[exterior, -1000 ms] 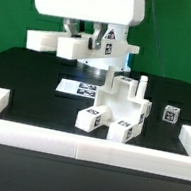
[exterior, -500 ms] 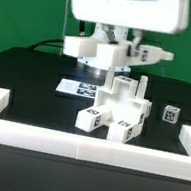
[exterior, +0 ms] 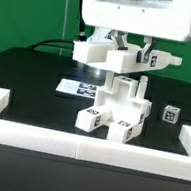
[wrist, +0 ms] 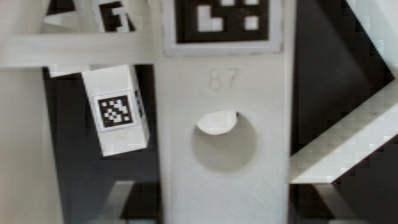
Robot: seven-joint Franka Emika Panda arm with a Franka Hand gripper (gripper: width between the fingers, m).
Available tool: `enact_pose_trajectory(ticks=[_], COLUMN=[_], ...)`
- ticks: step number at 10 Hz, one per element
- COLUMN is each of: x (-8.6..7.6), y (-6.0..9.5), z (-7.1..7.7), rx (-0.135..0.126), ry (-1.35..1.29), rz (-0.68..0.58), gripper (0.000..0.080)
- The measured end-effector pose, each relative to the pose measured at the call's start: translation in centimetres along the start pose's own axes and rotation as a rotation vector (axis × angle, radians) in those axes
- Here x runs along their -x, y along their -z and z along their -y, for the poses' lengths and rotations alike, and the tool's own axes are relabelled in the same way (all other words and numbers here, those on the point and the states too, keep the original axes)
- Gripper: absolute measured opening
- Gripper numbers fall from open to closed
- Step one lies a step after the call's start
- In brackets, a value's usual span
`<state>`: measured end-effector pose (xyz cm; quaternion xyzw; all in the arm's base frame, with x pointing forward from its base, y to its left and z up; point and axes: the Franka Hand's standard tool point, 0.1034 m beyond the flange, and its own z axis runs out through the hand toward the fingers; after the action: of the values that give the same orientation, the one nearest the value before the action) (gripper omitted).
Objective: Assemble chair
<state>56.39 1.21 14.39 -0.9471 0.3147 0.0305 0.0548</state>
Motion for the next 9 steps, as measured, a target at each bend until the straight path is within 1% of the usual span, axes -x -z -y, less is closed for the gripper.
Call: enact_pose_trajectory(ticks=[1, 2, 4, 7, 9], x=[0.8, 1.1, 1.4, 1.4, 1.5], y=[0.1, 0.1, -0.3, -0.4, -1.0], z=[0.4, 0.8, 0.9, 0.8, 0.6], rx=[-0.002, -0.004, -0.003, -0.001, 0.005], ry=[0.014, 0.044, 0.073, 0.071, 0.071], rz=[0.002, -0.002, -0.006, -0.004, -0.003], gripper=[0.0290, 0.0290, 0.0290, 0.0290, 0.0290])
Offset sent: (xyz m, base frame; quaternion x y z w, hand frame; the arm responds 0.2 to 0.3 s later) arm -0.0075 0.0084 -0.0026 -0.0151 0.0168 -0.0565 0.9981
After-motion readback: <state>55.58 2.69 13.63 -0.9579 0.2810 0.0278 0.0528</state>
